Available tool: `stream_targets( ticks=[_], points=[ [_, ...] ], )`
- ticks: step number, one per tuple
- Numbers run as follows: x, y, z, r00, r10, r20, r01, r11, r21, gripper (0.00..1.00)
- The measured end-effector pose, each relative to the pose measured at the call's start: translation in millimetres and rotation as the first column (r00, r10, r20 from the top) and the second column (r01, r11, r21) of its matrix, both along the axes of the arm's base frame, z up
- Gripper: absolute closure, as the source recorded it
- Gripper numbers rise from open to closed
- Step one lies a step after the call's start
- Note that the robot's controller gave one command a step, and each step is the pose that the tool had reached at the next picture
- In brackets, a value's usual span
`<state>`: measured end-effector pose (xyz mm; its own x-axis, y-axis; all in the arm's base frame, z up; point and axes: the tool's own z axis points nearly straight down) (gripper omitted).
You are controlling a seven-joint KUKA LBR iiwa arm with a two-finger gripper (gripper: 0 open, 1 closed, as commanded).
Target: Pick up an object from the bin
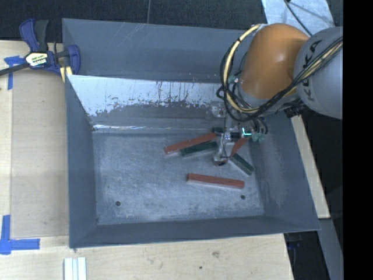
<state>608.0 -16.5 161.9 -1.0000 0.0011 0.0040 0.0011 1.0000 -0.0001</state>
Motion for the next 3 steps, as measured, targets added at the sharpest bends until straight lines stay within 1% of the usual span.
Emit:
stream_targets(
  ticks=[1,2,3],
  points=[
    [10.7,6.5,-92.5,0.993,-0.115,0.002,0.115,0.993,0.0,0.0],
    [12.2,6.5,-91.0,0.993,-0.115,0.006,0.115,0.993,0.0,1.0],
    [13.1,-22.2,59.0,0.987,-0.159,0.01,0.159,0.987,0.0,1.0]
  ],
)
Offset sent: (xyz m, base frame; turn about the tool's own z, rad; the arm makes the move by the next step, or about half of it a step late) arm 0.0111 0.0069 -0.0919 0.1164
